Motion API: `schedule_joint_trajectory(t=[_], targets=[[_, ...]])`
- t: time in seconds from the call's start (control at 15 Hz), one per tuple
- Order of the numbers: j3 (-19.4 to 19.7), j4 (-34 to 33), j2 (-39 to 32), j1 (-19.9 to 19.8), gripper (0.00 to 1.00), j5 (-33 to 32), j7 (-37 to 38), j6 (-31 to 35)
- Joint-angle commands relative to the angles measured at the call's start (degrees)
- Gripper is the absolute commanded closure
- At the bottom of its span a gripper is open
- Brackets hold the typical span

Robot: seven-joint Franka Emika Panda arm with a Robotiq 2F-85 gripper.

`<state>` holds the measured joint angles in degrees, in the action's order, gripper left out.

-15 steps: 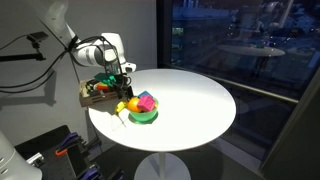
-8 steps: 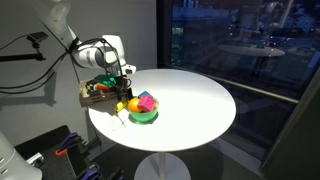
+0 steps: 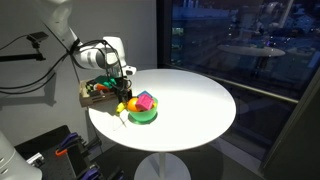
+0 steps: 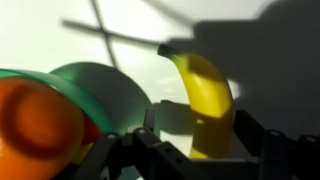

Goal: Pick up the banana and put it in the wooden tray

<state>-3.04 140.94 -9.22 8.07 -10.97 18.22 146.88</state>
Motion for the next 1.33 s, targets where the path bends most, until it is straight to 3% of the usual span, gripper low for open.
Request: schedule_joint_trajectory(t=[0.0, 0.2, 0.33, 1.27], targets=[[0.3, -0.8, -0.4, 0.0, 0.51, -0.2, 0.0, -0.1], [0.4, -0.9, -0.2, 0.0, 0.75, -0.2, 0.2, -0.2], [0.4, -0.9, 0.3, -0.1, 0.83, 0.2, -0.1, -0.4], [-0.8, -3.4, 4.2, 0.3, 0.83, 1.5, 0.9, -2.4]])
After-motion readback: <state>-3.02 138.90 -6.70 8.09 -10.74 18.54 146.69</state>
